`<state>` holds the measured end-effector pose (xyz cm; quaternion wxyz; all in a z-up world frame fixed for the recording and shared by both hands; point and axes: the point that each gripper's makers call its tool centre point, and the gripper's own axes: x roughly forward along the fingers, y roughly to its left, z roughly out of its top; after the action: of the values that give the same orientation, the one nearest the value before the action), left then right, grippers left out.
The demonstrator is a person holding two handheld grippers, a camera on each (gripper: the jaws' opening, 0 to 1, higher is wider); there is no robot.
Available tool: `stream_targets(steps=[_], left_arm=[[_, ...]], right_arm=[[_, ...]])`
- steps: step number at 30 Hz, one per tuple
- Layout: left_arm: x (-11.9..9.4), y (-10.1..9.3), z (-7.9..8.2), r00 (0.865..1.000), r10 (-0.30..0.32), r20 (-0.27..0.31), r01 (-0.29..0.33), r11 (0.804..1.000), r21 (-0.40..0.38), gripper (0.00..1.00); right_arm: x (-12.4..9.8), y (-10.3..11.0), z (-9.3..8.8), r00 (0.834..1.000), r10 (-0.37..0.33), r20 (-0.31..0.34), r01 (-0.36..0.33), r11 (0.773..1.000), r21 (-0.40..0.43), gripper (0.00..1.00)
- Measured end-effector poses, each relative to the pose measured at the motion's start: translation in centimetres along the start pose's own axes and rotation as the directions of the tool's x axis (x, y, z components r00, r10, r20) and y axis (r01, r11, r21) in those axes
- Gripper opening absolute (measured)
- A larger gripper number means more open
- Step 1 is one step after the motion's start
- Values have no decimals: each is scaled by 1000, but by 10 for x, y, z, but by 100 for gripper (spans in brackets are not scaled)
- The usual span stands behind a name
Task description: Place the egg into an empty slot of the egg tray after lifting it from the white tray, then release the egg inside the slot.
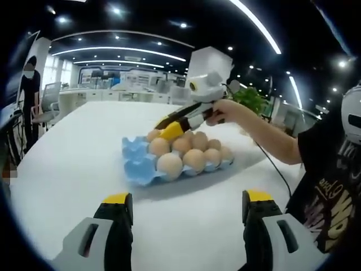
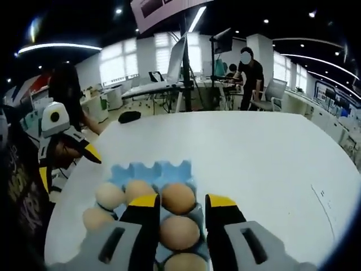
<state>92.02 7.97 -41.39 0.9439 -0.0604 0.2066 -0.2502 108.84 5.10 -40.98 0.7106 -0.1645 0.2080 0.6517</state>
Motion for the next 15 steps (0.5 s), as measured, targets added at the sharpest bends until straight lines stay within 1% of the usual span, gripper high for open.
stream_targets(steps=[2,8,9,15], left_arm=[[2,0,2,1000,-2,3,2,1000,3,81],[10,-6,5,1000,-20,0,20,1000,13,81],[11,-8,5,1000,-25,-1,25,1000,15,81],[18,-12,12,999,-45,-1,45,998,35,81]], right_arm=[[-8,-2,0,1000,-13,13,13,1000,4,33],[-32,-8,-4,998,-53,21,53,999,0,33],[-39,-12,-4,997,-75,28,75,997,-3,33],[-65,-16,-8,992,-119,45,120,993,-9,34]])
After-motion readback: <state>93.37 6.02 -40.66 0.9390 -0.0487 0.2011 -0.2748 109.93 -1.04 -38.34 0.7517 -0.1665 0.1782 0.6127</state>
